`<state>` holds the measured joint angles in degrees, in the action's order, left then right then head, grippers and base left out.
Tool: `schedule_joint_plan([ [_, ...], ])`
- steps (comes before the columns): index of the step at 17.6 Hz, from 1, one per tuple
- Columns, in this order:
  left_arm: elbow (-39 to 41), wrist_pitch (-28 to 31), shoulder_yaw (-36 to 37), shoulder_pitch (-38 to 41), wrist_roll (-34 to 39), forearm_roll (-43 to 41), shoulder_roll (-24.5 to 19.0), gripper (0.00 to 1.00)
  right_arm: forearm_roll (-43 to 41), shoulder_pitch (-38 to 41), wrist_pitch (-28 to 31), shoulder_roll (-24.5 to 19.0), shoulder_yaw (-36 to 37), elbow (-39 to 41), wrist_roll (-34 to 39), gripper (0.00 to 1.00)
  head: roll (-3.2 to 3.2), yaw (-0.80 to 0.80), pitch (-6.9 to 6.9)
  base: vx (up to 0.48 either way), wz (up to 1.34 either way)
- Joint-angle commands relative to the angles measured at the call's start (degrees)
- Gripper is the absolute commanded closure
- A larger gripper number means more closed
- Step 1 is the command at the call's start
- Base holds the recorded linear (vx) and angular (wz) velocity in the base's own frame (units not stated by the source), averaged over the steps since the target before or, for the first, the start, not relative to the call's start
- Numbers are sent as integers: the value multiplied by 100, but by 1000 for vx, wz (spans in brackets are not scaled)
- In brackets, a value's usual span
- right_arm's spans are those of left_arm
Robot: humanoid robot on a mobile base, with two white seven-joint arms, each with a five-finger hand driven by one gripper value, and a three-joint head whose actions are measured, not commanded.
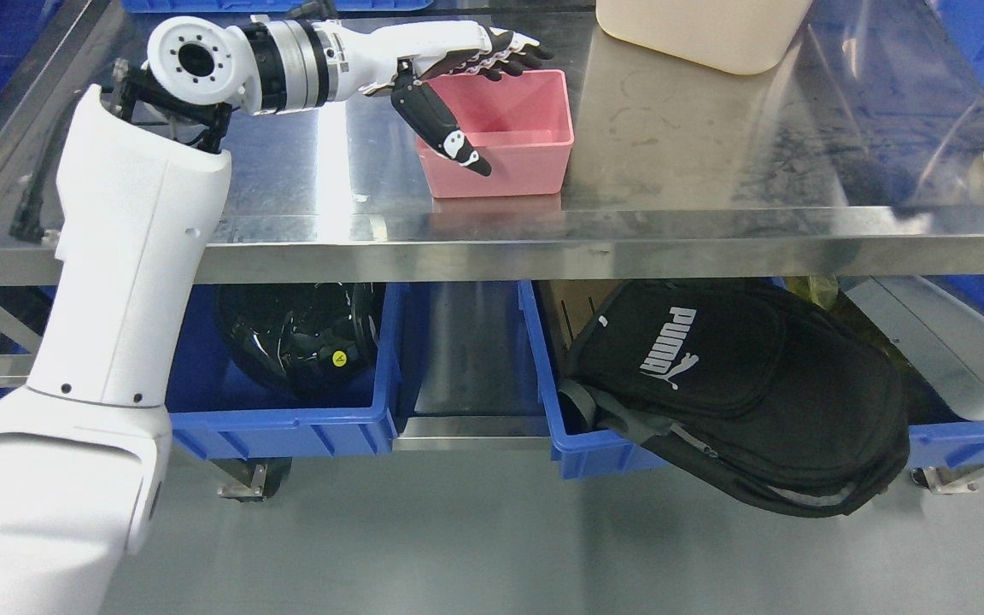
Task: Place storage box into left shelf container
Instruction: 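Hook the left hand fingers over the pink box's rim and grip it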
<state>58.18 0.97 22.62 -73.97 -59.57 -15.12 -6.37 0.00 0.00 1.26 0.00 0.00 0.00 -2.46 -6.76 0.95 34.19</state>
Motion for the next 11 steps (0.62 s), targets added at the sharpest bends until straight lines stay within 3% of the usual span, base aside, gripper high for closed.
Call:
schedule_joint_plan([
  [1, -1950, -44, 876, -513, -2, -324, 537, 2, 9, 53, -3, 100, 27, 100, 0, 0, 0, 0, 0, 0, 0],
  [8, -2223, -132, 1236, -513, 33, -790, 537, 2, 9, 53, -3, 100, 27, 100, 0, 0, 0, 0, 0, 0, 0],
  [11, -2241, -561, 1298, -513, 339, -1001, 537, 5, 9, 53, -3, 100, 27, 100, 0, 0, 0, 0, 0, 0, 0],
])
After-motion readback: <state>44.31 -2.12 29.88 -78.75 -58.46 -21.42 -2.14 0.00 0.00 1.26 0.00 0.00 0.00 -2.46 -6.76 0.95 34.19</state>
